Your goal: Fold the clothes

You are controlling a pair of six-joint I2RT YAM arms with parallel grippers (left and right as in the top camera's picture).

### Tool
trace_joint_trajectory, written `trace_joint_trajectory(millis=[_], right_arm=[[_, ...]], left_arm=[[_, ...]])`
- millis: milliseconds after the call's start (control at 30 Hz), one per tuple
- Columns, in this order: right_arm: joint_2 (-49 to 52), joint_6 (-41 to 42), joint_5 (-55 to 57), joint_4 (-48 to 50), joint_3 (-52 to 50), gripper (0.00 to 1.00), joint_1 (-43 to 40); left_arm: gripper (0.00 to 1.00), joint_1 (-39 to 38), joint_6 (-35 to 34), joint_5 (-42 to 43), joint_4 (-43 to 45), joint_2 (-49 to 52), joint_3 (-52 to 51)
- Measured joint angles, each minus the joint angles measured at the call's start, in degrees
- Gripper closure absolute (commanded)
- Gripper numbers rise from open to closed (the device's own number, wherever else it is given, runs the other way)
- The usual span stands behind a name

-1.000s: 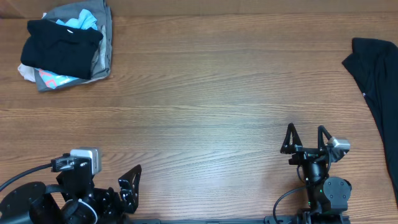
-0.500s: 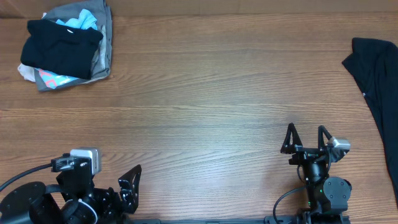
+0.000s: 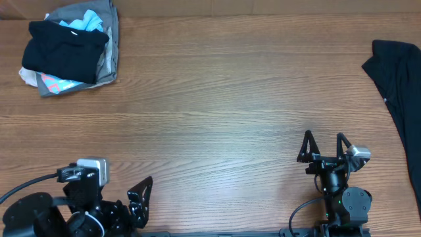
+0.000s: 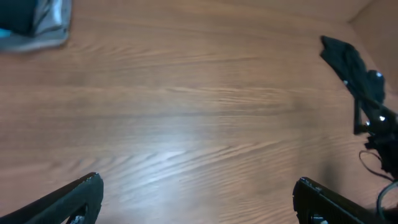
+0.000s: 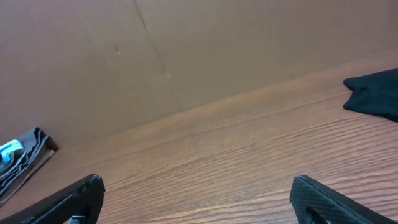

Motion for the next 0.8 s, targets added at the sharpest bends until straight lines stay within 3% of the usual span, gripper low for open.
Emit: trace_joint_trajectory(millis=[200,533,800], right_arm=[[0.0,0.0,0.0,0.0,0.0,0.00,0.0],[0.0,0.0,0.0,0.0,0.0,0.00,0.0],[0.0,0.0,0.0,0.0,0.0,0.00,0.0]], left_arm=[[0.00,-8.6,-4.9,-1.7,19.0,-10.3,-13.3],[0.00,-12.0,-13.5,-4.2,52.7,-25.2,-46.5],[0.00,-12.1,-15.2,-11.6,69.0,-30.2,-62.2]])
